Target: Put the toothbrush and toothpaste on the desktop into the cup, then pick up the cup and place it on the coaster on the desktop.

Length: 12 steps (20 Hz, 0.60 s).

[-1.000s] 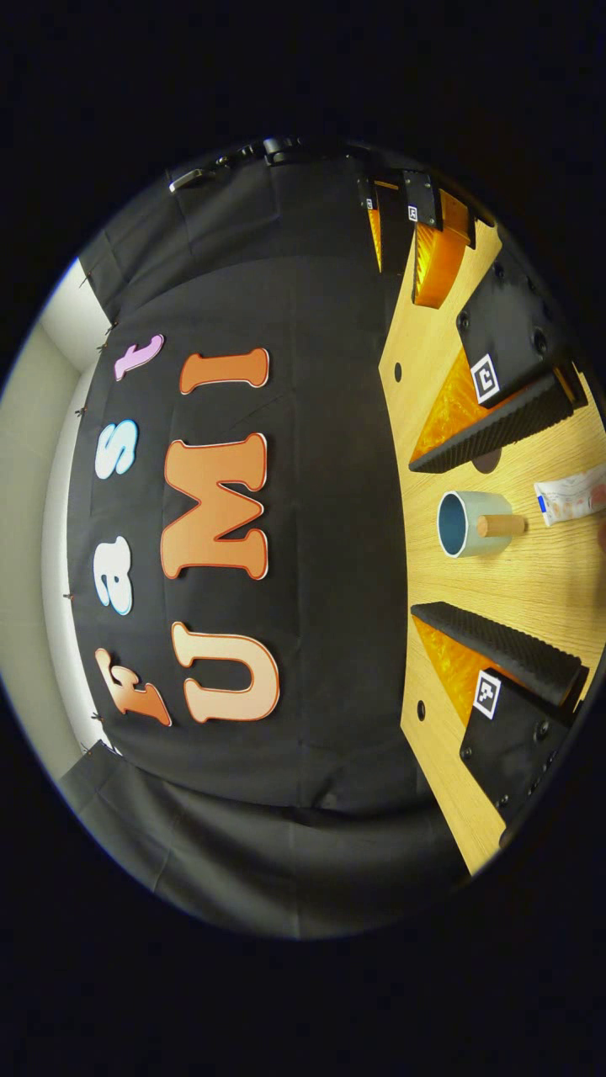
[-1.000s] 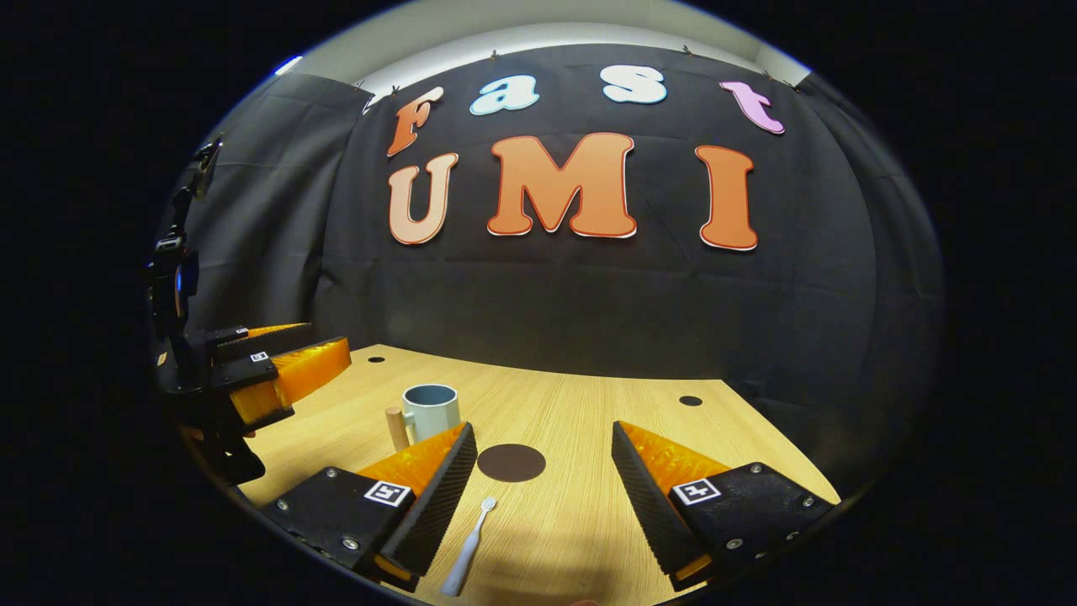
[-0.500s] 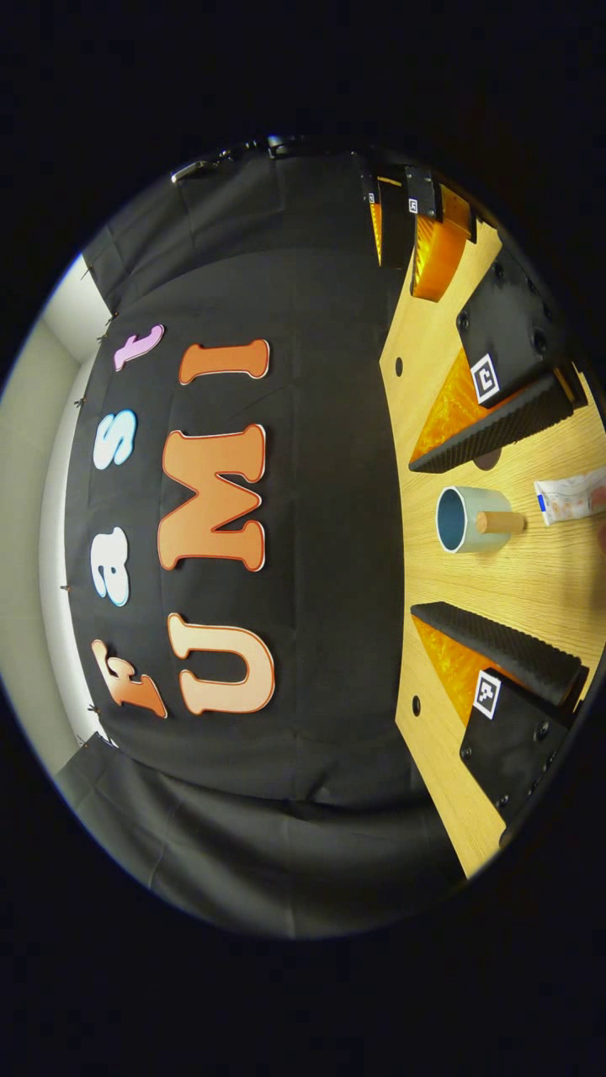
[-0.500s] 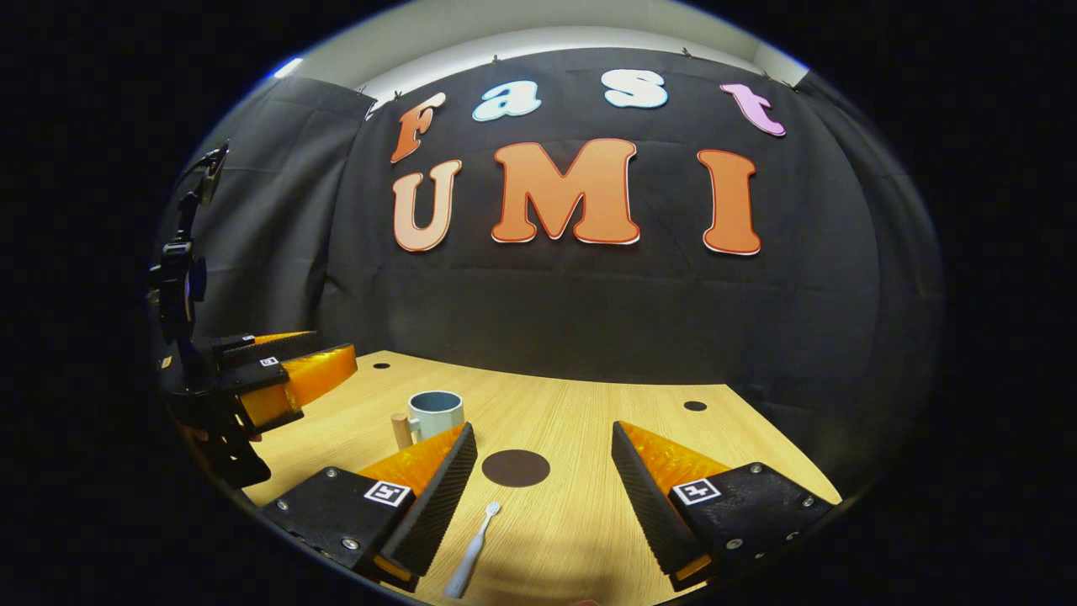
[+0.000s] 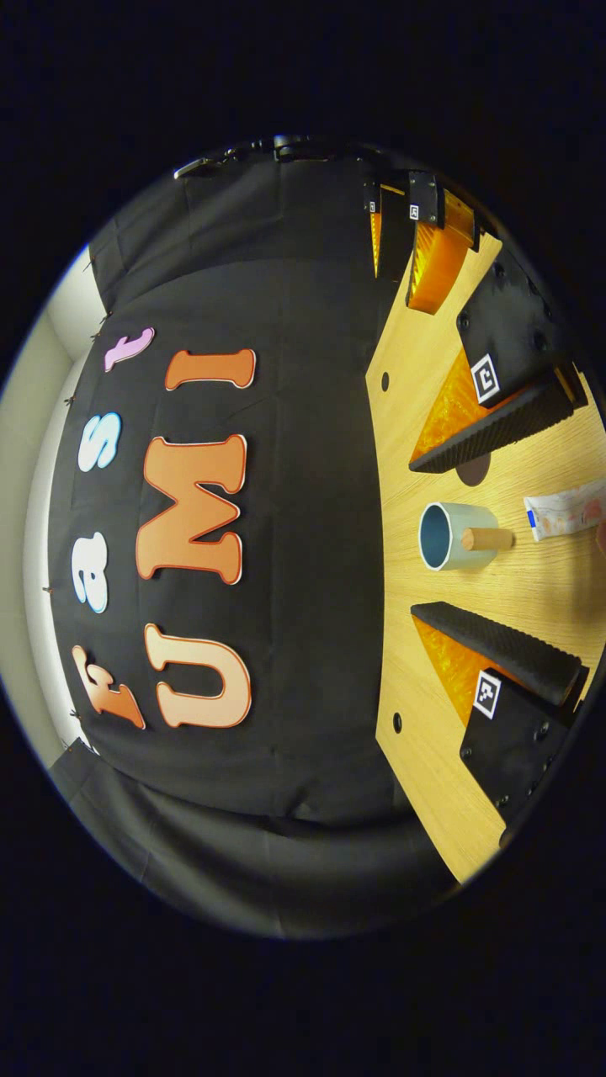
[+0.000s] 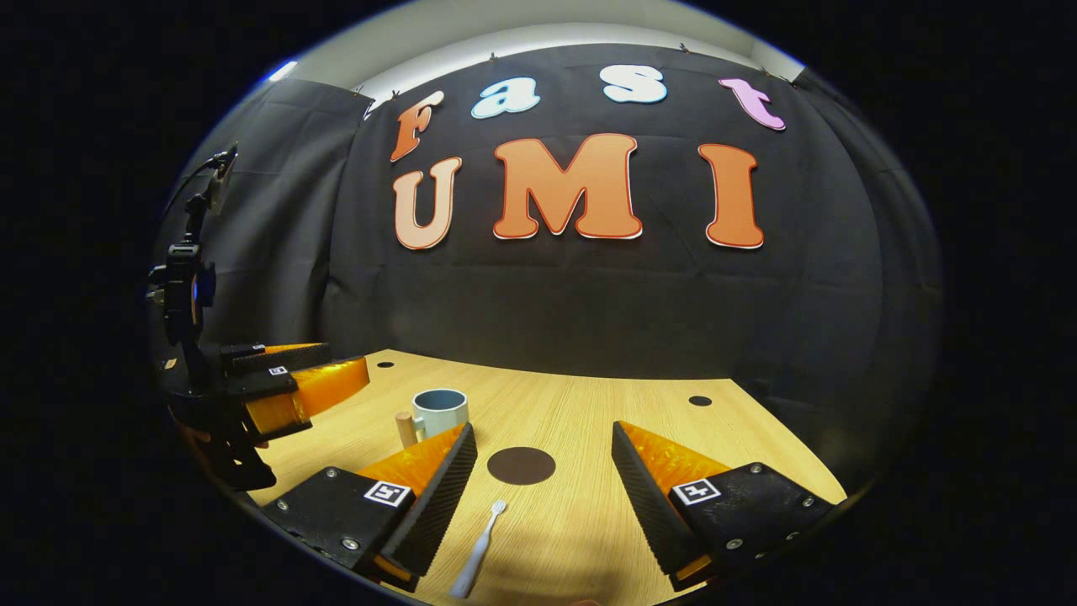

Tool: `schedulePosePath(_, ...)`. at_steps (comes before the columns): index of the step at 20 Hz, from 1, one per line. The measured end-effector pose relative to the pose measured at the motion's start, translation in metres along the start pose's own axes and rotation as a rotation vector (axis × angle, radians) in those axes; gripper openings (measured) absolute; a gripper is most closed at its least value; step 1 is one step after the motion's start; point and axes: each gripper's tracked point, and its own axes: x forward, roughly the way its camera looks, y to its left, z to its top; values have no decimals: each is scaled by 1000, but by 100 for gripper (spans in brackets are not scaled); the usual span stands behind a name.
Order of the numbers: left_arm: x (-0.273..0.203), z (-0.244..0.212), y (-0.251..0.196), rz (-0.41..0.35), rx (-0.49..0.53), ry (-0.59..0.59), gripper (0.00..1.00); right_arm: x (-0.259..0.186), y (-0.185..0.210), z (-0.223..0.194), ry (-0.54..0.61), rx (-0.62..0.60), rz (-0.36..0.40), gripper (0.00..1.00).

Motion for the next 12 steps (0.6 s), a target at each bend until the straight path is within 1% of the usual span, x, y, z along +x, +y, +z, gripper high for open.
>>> schedulePosePath(2,4,-15,-7,-26,-14,60,99,-1,-1,0,2,-4,-3,97)
schedulePosePath(4,7,-25,-10,-35,-17,105,99,-2,-4,-2,9,-4,-8,97)
schedulePosePath(5,6,-29,-10,-34,-6,124,100,-2,-4,-4,12,-3,-7,97)
schedulePosePath(8,8,-41,-4,5,60,175,100,-2,-5,-10,33,2,-5,97)
schedulePosePath(12,6,-60,-7,-21,59,261,100,-3,-2,-19,70,8,6,97)
